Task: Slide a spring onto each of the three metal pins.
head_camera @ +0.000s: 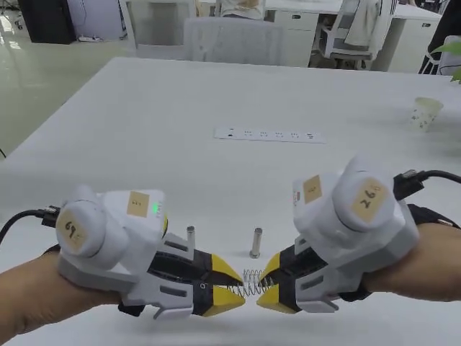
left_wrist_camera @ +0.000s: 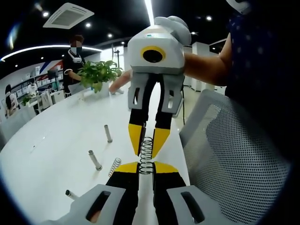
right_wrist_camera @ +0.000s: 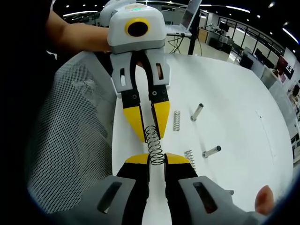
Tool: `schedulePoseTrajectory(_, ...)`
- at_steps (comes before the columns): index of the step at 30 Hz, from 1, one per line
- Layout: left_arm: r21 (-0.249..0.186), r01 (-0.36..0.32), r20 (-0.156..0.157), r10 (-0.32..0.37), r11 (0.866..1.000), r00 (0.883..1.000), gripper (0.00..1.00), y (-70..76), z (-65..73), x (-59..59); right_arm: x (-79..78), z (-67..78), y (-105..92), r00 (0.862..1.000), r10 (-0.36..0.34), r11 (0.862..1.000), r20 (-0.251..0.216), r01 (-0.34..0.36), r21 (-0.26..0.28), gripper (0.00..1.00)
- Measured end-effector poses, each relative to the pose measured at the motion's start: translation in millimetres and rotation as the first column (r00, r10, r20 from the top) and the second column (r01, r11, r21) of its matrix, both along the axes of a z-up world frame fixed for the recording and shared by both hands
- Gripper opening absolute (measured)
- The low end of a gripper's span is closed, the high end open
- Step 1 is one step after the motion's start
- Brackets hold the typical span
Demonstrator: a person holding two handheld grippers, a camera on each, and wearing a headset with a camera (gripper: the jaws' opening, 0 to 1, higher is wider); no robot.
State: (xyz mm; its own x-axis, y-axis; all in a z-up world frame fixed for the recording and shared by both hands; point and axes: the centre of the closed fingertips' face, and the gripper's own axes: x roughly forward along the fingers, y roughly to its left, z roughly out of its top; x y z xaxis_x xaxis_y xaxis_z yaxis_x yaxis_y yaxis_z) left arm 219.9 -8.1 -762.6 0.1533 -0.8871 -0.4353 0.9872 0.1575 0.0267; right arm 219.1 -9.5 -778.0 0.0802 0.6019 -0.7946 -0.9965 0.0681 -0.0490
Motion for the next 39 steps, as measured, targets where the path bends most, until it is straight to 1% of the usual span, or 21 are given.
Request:
schedulePoseTrajectory(7, 0.013, 0.002, 0.010, -0.002, 1.000, 1.000, 0.02, -1.2, -2.3, -0.6, -0.6, 9.6, 3.8, 1.000, 0.006, 1.000, 0.011, -0.006, 0.014, 0.09)
schedulePoseTrajectory(13, 0.014, 0.002, 0.007, -0.002, 1.000, 1.000, 0.02, -1.4, -3.4, -1.6, -3.6, 15.7, 9.3, 1.000, 0.004, 0.999, -0.002, -0.004, 0.041, 0.09)
schedulePoseTrajectory(18, 0.019, 0.003, 0.005, -0.003, 1.000, 1.000, 0.02, -2.1, -4.7, -2.2, -5.4, 16.0, 10.5, 1.000, 0.008, 0.999, -0.010, -0.007, 0.036, 0.08)
schedulePoseTrajectory(22, 0.017, 0.008, 0.003, -0.008, 1.000, 1.000, 0.02, -4.5, -4.9, -2.9, -8.1, 22.8, 16.0, 1.000, 0.014, 0.998, -0.025, -0.012, 0.065, 0.08)
schedulePoseTrajectory(30, 0.017, 0.011, -0.001, -0.011, 1.000, 1.000, 0.02, -6.6, -5.2, -3.0, -8.7, 23.9, 20.6, 0.999, 0.030, 0.998, -0.013, -0.029, 0.049, 0.08)
schedulePoseTrajectory(39, 0.017, 0.008, 0.001, -0.008, 1.000, 1.000, 0.03, -7.7, -5.9, -2.4, -8.6, 22.6, 20.1, 0.999, 0.036, 0.999, -0.009, -0.036, 0.032, 0.08)
